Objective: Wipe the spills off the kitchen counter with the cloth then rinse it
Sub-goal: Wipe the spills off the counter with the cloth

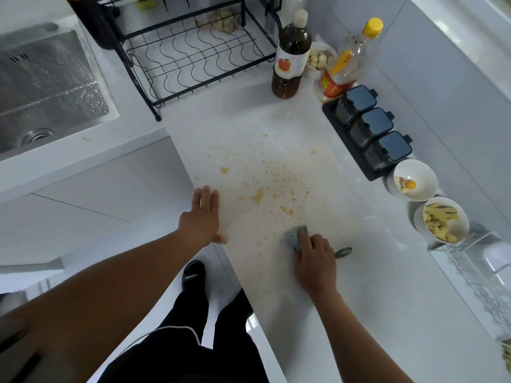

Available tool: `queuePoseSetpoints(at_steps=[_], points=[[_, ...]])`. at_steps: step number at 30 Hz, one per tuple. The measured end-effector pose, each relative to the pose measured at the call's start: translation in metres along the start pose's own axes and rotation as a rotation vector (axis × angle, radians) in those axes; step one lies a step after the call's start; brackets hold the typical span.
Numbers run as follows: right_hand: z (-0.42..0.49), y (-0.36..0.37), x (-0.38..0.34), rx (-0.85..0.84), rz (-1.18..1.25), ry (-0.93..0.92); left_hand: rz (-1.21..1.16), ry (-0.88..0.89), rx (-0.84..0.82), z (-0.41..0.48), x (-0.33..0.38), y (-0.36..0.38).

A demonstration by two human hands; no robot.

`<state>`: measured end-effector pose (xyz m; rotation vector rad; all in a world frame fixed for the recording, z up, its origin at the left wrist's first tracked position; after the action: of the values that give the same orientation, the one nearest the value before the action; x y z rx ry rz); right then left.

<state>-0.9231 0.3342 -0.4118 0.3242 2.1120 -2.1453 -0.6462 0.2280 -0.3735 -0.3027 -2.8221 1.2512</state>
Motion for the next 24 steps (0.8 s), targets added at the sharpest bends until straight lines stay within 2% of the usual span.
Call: queuePoseSetpoints(at_steps=[1, 4, 5, 8, 9, 12, 13, 16, 17, 20, 21, 22, 24], points=[[0.000, 0.000, 0.002, -0.018, 0.012, -0.026, 0.000, 0.002, 0.004, 0.001, 0.000, 0.000], [0.001, -0.003, 0.004, 0.065, 0.037, 0.269, 0.002, 0.005, 0.015, 0.001, -0.002, 0.002], [0.000, -0.001, -0.004, 0.083, 0.015, 0.265, -0.005, 0.006, 0.017, 0.002, -0.003, 0.003], [-0.007, 0.007, -0.023, -0.017, -0.036, -0.144, -0.018, 0.012, 0.020, 0.003, -0.004, 0.005], [-0.007, 0.006, -0.021, -0.028, -0.024, -0.140, -0.013, 0.014, 0.025, 0.003, -0.003, 0.005], [-0.008, 0.004, -0.019, 0.086, 0.011, 0.245, -0.009, 0.022, 0.043, 0.003, -0.005, 0.007], [-0.009, 0.006, -0.027, 0.081, 0.003, 0.246, -0.013, 0.025, 0.047, 0.004, -0.006, 0.007], [-0.019, 0.014, -0.047, -0.070, -0.016, -0.174, -0.015, 0.037, 0.065, 0.005, -0.007, 0.010], [-0.020, 0.014, -0.044, -0.087, 0.000, -0.179, -0.010, 0.041, 0.077, 0.006, -0.008, 0.012], [-0.021, 0.012, -0.041, -0.002, 0.066, 0.249, -0.005, 0.054, 0.115, 0.009, -0.012, 0.017], [-0.023, 0.013, -0.049, 0.011, 0.048, 0.268, -0.008, 0.063, 0.127, 0.010, -0.013, 0.019], [-0.027, 0.016, -0.060, -0.023, 0.029, 0.153, -0.009, 0.074, 0.141, 0.010, -0.014, 0.021], [-0.036, 0.020, -0.072, -0.087, -0.006, -0.197, -0.005, 0.096, 0.179, 0.010, -0.018, 0.025]])
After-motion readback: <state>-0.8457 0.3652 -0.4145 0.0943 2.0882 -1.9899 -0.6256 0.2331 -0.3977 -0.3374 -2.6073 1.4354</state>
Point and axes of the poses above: each hand's wrist, its own z-axis towards the middle knuckle, its own y-axis out of the palm, x = y × z, the point moved 2 cm from there along z, towards the middle knuckle, and after that the axes turned 1 degree about -z, right-handed, at the moved point
